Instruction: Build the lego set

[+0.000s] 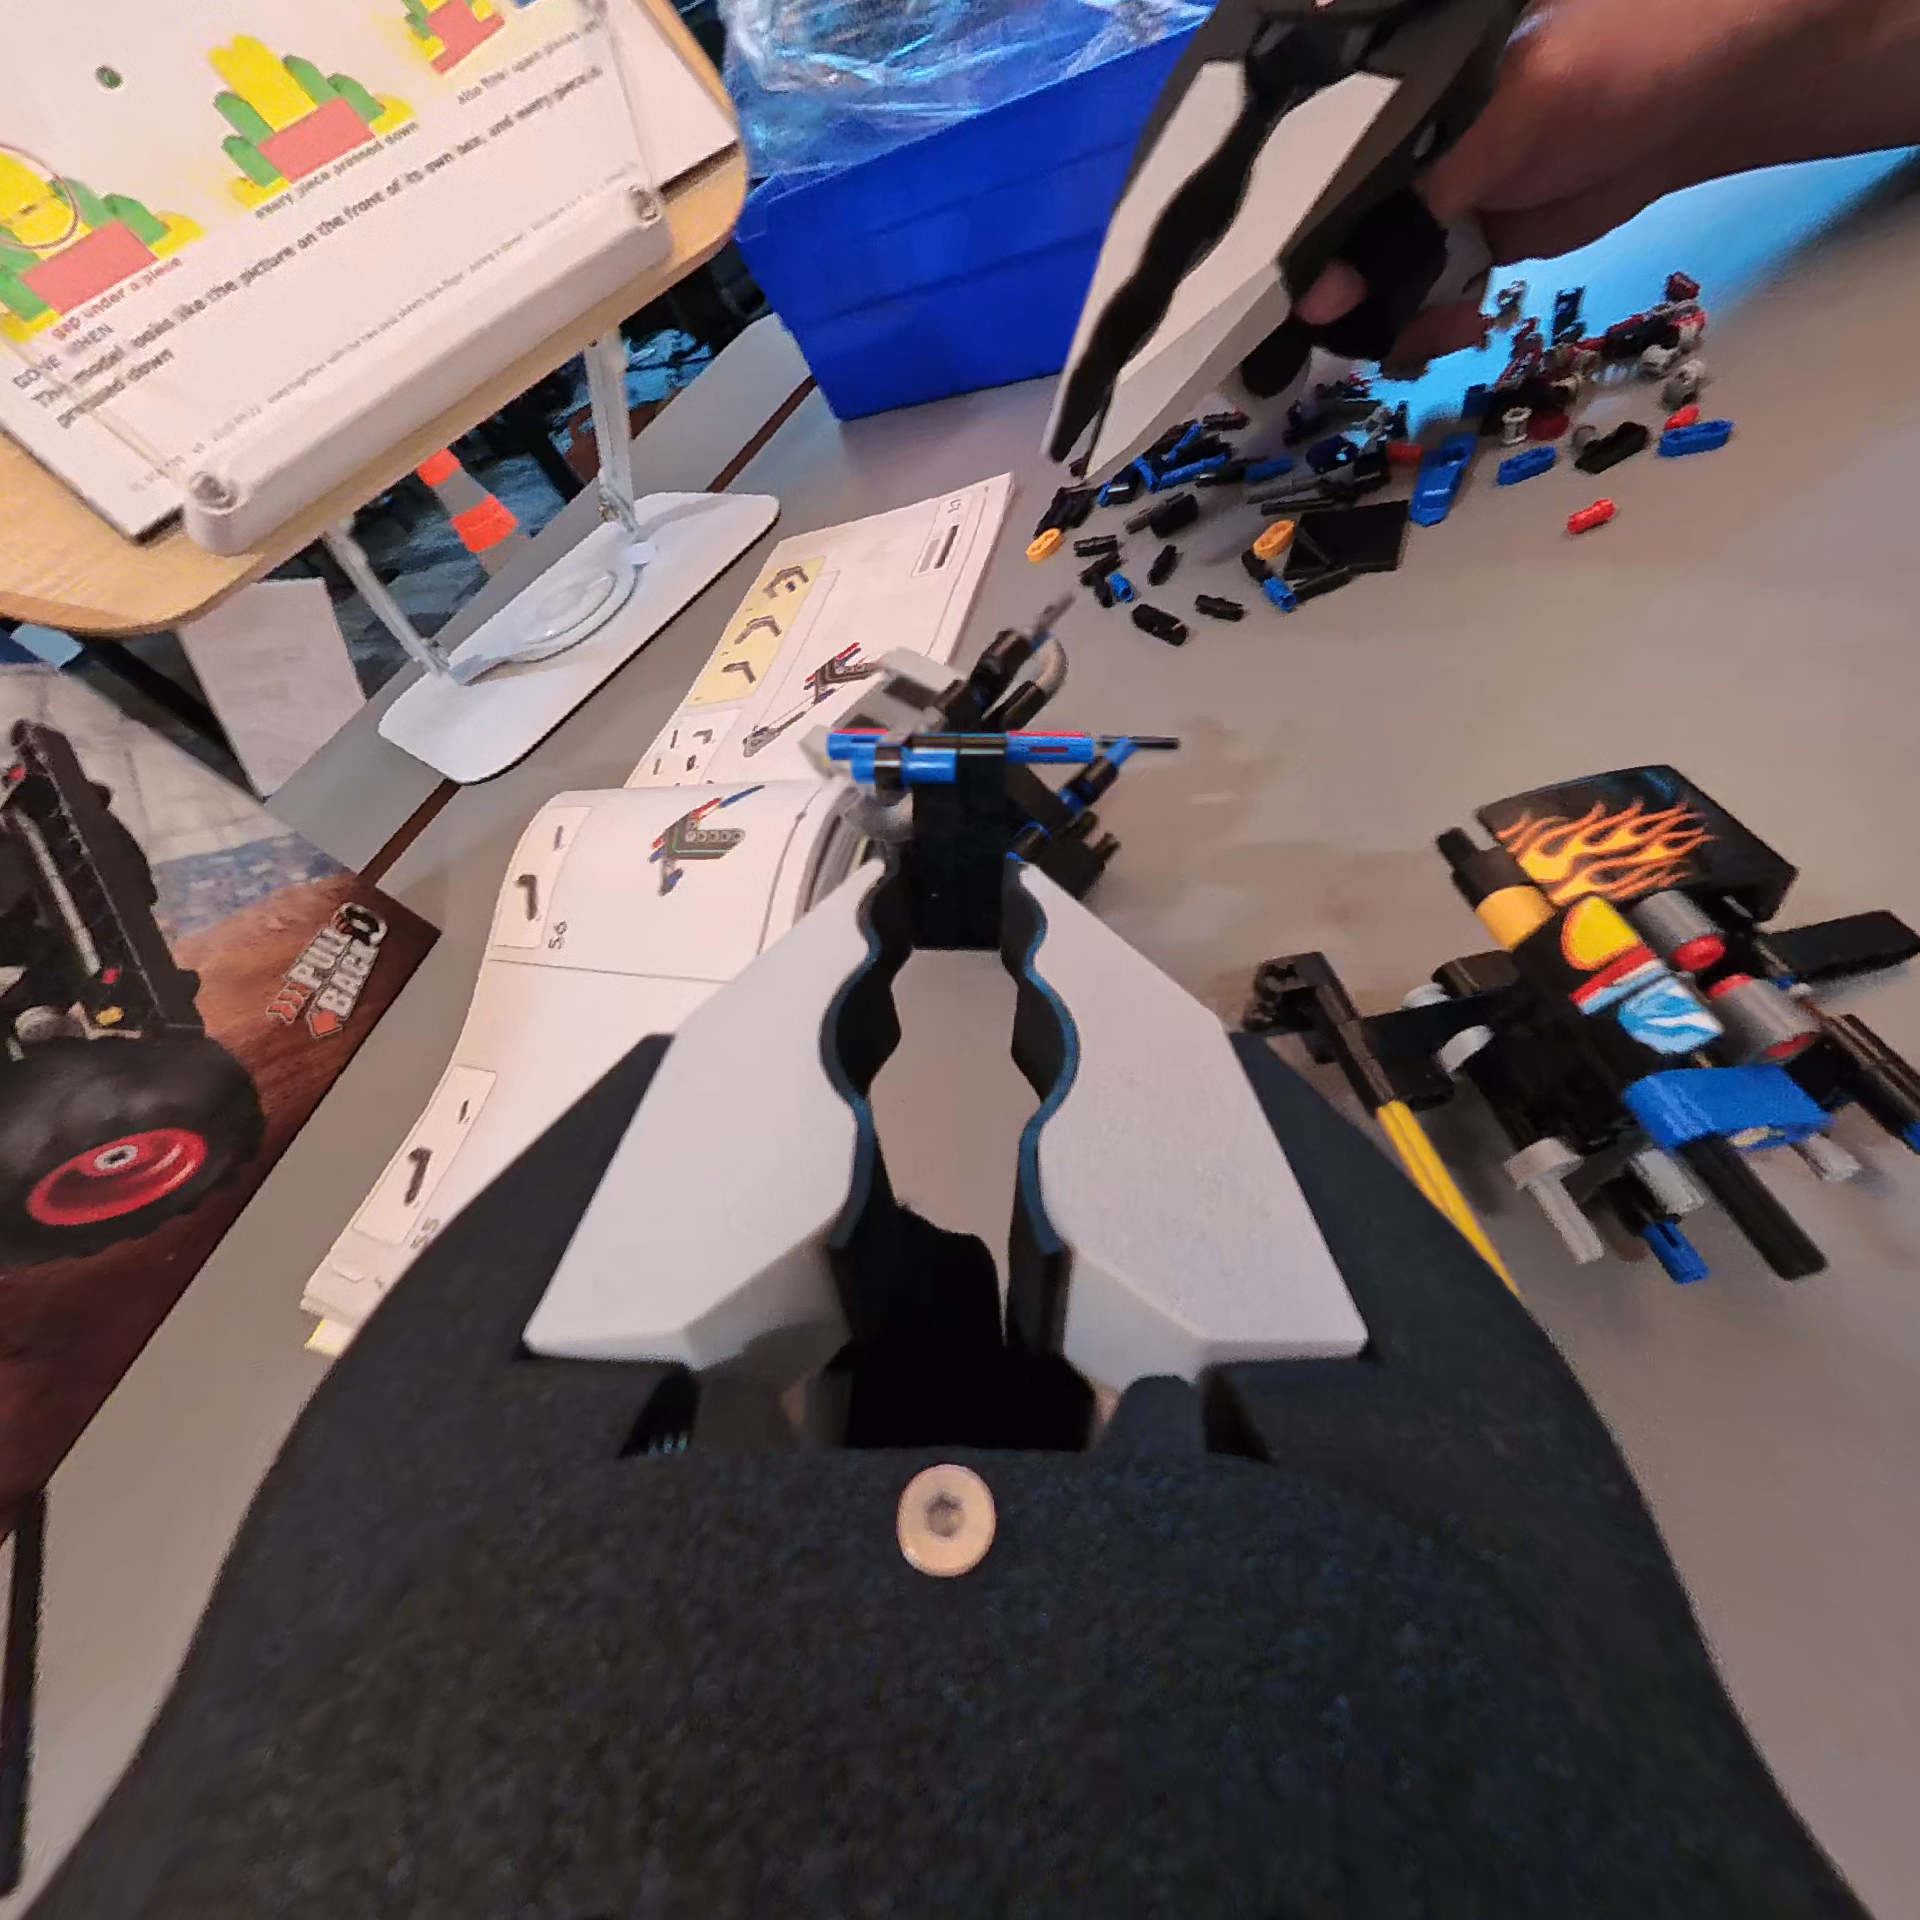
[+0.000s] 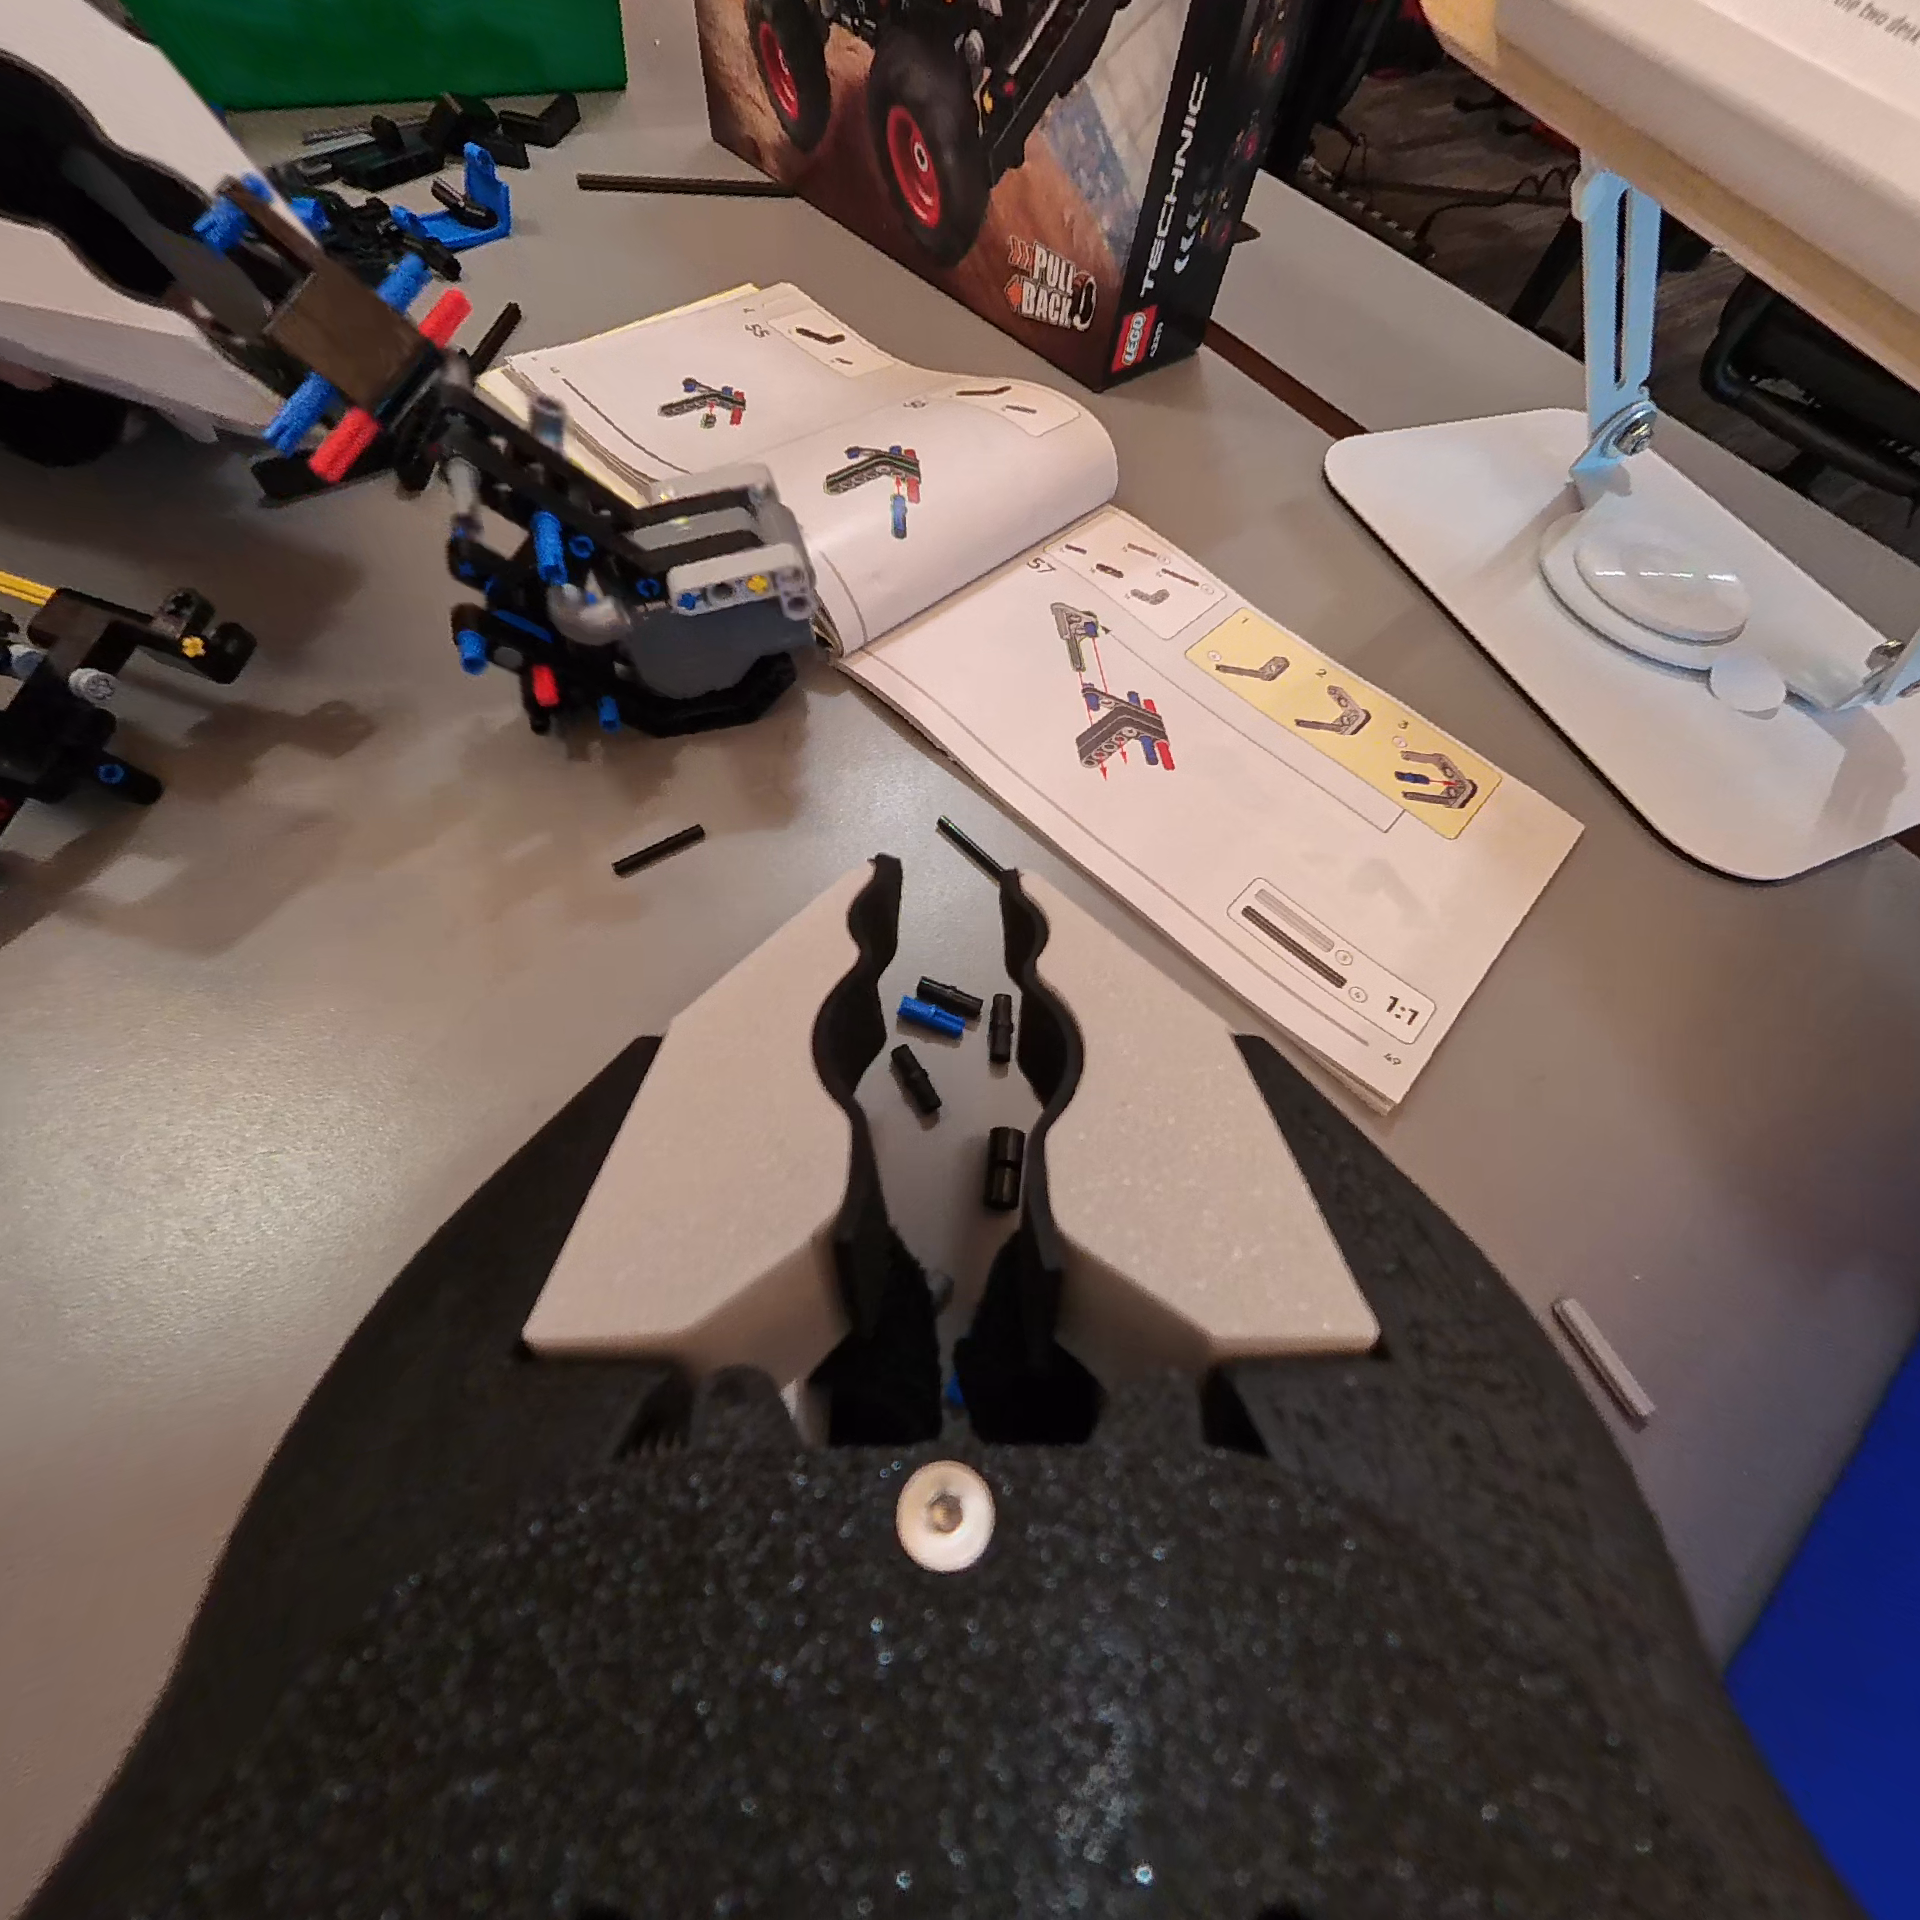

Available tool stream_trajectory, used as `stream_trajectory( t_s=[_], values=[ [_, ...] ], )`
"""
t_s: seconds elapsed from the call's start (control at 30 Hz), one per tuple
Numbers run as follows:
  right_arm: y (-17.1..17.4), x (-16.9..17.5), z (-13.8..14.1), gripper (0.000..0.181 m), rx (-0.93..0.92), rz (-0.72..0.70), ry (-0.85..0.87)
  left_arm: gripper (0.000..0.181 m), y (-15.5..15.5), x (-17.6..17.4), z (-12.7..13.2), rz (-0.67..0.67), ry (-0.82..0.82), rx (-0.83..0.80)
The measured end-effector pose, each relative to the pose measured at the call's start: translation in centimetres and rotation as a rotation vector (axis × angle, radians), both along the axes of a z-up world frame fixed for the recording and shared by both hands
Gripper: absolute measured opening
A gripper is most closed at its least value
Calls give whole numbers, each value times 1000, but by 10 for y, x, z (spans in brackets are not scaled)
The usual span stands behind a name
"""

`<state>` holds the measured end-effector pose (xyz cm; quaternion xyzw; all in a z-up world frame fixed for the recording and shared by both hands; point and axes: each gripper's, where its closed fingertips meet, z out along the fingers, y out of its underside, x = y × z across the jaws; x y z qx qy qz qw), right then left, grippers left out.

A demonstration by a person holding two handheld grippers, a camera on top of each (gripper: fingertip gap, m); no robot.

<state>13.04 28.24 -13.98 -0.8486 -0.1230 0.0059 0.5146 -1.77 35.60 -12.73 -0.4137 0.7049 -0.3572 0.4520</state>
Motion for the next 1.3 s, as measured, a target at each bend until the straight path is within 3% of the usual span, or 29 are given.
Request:
stream_trajectory(
  t_s=[0.17,0.47,0.6,1.0,1.07,1.23,1.3],
  values=[
    [-1,1,6,19,16,-4,11,14,33,-3,12,121,7,-90],
    [-2,-2,18,16,59,-3,-20,15,56,-6,15,199,23,-425],
    [-2,-2,17,15,62,-5,-43,14,68,-11,24,239,-8,-479],
    [-1,-4,8,15,30,1,-38,14,64,-21,56,175,-86,-747],
    [-1,-4,9,15,32,3,-38,14,65,-22,52,195,-65,-717],
    [-2,-7,12,15,39,10,-42,14,45,-30,9,250,202,-333],
    [-2,-9,12,15,40,15,-50,14,36,-40,1,278,269,-248]
  ],
)
